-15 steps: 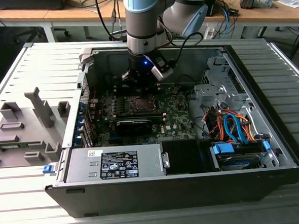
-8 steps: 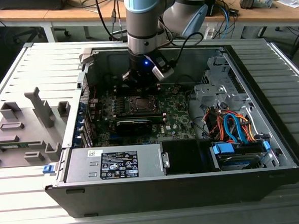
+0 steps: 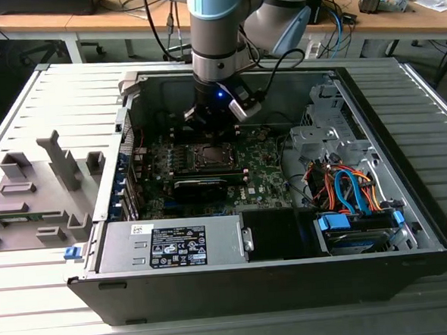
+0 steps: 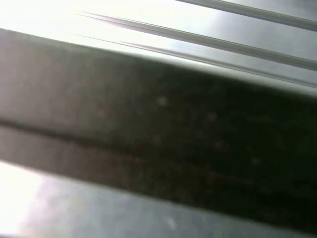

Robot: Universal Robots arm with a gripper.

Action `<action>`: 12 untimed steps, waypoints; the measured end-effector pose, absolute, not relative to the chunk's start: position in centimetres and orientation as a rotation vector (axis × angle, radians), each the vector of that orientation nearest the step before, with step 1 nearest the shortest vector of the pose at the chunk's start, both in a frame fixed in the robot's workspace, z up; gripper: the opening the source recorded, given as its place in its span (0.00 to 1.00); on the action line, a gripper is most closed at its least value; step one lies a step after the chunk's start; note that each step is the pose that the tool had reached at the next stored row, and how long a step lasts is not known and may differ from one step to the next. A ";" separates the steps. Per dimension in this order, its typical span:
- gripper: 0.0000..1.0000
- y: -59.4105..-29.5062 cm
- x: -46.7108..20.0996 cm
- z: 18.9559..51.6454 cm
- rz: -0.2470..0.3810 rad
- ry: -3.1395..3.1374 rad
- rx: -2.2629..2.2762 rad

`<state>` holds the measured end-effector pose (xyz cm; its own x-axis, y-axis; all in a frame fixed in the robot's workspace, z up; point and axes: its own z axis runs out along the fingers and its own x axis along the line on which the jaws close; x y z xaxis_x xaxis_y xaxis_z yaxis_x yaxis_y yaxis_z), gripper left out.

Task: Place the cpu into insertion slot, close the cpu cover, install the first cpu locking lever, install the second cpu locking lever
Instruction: 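Install the first cpu locking lever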

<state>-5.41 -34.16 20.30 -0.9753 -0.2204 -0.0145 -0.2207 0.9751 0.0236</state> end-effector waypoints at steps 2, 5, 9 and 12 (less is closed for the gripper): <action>0.11 -34.2 -5.0 20.3 0.040 3.110 -0.347; 0.11 -34.1 -4.2 20.3 0.041 3.111 -0.348; 0.11 -34.1 -3.7 20.2 0.040 3.113 -0.349; 0.11 -34.1 -3.7 20.2 0.041 3.113 -0.348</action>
